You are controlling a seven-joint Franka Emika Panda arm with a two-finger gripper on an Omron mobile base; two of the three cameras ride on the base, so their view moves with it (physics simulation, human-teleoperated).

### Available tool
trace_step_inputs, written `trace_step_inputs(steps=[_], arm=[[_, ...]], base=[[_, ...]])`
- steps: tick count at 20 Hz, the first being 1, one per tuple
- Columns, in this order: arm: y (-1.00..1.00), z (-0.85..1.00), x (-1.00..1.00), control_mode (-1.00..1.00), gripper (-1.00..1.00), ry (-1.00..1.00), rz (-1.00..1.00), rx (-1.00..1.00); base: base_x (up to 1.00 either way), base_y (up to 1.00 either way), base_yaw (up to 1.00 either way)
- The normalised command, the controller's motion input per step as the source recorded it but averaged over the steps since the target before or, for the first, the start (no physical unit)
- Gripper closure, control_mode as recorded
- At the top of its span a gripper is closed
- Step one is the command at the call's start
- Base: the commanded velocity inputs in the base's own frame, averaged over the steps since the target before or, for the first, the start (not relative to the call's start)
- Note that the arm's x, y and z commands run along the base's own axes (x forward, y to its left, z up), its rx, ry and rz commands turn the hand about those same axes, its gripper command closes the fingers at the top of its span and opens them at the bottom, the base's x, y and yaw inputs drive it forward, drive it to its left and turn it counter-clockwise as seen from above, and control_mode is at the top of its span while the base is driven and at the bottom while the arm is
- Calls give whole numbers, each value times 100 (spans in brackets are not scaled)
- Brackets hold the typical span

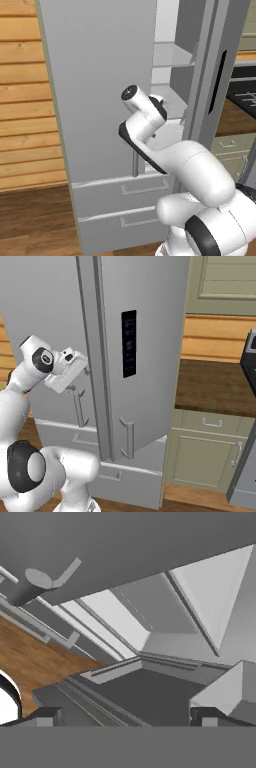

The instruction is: Take the strawberry from the fridge and place it on top of the pancake, located on the dining counter.

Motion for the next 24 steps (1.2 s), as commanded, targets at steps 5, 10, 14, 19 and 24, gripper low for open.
trace_step_inputs(steps=[5,10,14,19,24], arm=[[-25,-30,68,-100,-100,7,11,0],[-29,-23,46,-100,-100,4,7,0],[-41,-16,25,-100,-100,1,5,0],[-59,-3,2,-100,-100,0,2,0],[-60,0,-32,-100,-100,-3,0,0]], base=[[0,0,0],[0,0,0],[0,0,0],[0,0,0],[0,0,0]])
